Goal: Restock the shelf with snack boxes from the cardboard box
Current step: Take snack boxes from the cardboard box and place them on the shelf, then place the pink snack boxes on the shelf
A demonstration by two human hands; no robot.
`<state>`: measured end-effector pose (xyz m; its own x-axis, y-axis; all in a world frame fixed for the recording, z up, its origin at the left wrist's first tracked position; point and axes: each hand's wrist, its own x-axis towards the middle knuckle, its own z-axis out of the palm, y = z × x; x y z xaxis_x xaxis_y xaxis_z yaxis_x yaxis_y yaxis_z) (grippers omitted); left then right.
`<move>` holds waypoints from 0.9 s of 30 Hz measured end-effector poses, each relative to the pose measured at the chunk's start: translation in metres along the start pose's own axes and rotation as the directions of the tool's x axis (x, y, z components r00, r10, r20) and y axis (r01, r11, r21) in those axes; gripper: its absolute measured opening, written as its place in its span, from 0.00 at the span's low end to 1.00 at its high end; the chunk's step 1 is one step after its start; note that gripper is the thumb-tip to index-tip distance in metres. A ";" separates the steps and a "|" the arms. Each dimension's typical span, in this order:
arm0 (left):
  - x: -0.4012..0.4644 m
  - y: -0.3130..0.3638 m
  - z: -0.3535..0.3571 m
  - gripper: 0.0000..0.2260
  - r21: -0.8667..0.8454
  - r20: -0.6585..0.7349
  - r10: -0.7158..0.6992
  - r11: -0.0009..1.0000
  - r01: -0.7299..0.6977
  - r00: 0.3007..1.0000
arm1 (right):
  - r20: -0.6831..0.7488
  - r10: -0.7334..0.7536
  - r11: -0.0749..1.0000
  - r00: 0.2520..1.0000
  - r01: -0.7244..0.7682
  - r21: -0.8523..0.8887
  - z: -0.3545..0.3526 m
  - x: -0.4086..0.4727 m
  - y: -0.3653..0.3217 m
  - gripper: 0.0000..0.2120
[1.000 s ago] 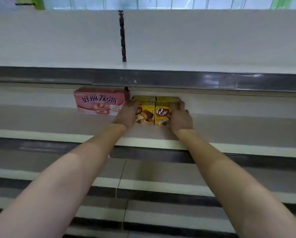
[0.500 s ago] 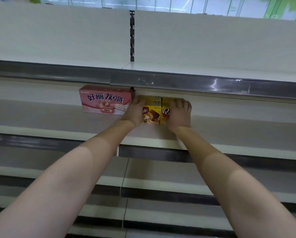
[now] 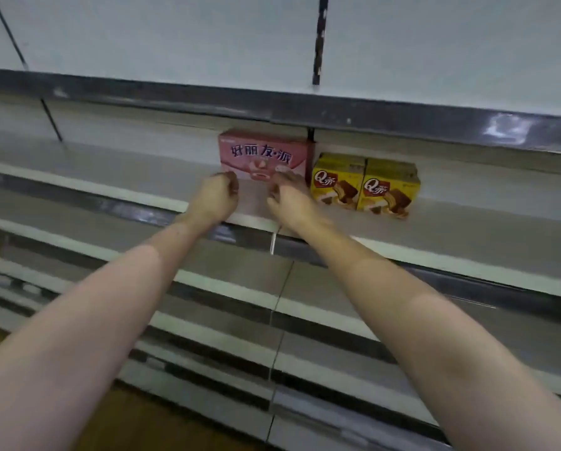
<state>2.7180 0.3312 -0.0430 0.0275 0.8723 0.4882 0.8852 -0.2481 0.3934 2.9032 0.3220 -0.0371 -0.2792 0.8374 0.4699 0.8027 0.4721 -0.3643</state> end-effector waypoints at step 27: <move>-0.413 -0.156 -0.140 0.08 0.194 0.031 -0.641 0.756 0.625 0.767 | 0.409 -0.433 0.885 0.803 0.294 0.360 0.179 -0.221 -0.288 0.05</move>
<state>2.5034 -0.0497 -0.1971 -0.5322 0.8410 0.0974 0.7766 0.4391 0.4518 2.6392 0.0502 -0.1796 -0.7875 0.5807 0.2064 0.4388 0.7635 -0.4739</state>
